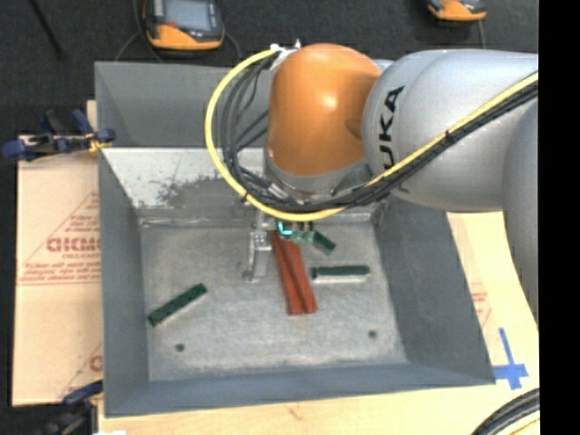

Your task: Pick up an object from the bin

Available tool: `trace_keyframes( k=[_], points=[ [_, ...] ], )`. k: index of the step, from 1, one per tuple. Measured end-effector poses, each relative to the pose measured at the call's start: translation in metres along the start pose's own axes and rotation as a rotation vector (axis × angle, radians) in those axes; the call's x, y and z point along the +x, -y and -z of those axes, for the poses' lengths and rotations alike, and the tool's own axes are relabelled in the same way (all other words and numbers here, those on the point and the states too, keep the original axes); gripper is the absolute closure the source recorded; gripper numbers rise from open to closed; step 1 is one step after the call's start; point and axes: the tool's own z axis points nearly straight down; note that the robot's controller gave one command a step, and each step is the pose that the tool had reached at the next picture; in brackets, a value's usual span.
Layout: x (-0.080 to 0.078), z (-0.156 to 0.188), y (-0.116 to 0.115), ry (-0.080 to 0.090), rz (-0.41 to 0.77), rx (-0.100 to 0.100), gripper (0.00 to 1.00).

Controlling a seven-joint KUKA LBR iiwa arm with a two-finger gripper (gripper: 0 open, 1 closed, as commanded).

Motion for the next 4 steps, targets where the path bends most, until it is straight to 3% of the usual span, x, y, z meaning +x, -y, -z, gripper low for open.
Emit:
trace_keyframes(
  k=[1,2,3,4],
  points=[
    [0.020,-0.162,-0.069,0.001,0.156,0.001,0.00],
    [0.030,-0.127,-0.102,0.011,0.500,-0.001,0.00],
    [0.031,-0.121,-0.095,0.011,0.663,0.002,0.00],
    [0.016,-0.158,-0.100,0.009,0.821,0.006,0.00]
  ],
)
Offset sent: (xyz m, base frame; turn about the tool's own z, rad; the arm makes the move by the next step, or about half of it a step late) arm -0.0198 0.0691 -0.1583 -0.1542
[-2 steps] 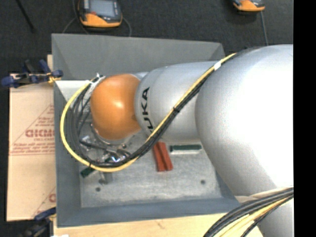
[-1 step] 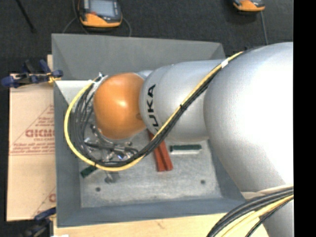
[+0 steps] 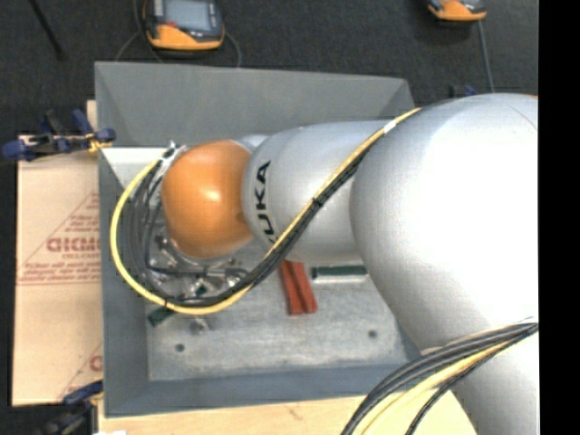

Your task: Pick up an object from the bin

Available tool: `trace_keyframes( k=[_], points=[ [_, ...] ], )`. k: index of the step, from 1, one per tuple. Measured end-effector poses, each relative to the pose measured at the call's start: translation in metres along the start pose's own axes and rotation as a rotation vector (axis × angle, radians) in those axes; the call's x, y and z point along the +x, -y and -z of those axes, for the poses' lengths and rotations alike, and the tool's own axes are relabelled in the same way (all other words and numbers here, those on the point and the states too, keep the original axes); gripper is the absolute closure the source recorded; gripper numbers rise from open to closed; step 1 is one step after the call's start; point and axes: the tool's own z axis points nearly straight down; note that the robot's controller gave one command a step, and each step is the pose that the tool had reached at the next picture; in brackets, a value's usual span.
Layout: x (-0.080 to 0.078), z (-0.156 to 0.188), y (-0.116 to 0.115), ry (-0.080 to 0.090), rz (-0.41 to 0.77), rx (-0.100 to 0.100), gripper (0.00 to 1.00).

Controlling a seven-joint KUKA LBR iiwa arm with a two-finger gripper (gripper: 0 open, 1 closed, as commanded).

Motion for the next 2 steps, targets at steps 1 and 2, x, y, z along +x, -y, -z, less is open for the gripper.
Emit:
trace_keyframes(
  k=[1,2],
  points=[
    [-0.0004,0.0007,0.0019,0.003,-0.006,-0.003,0.00],
    [-0.0013,0.0012,0.0012,0.005,-0.008,-0.005,1.00]
  ],
)
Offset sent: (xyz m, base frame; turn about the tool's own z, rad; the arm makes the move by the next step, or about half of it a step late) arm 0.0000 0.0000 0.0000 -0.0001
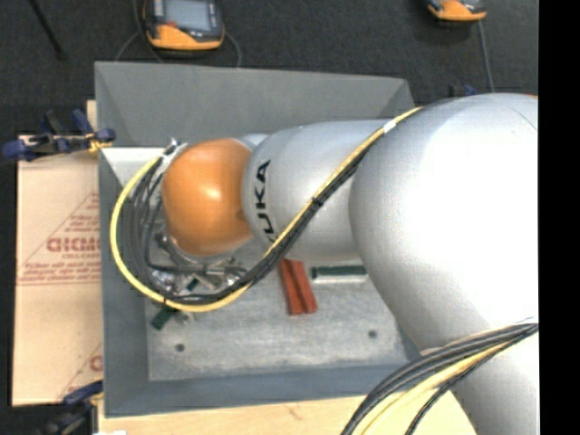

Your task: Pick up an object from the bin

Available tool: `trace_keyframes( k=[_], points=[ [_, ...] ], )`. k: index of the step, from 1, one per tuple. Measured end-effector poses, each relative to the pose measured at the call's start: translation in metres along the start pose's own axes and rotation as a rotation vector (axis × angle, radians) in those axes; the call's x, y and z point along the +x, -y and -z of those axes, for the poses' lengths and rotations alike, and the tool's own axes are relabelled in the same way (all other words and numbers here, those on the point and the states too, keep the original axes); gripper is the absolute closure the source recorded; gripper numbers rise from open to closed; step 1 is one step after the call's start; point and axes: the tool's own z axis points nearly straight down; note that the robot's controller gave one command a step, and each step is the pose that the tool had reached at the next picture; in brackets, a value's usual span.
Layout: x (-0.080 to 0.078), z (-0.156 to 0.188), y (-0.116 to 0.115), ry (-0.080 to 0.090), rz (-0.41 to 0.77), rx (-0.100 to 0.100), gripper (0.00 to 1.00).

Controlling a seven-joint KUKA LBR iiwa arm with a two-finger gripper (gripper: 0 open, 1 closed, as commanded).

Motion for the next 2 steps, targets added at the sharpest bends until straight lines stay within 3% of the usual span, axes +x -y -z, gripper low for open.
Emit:
trace_keyframes(
  k=[1,2],
  points=[
    [-0.002,0.018,0.001,0.003,-0.006,0.002,1.00],
    [-0.005,0.132,0.004,0.004,-0.013,0.005,1.00]
  ],
)
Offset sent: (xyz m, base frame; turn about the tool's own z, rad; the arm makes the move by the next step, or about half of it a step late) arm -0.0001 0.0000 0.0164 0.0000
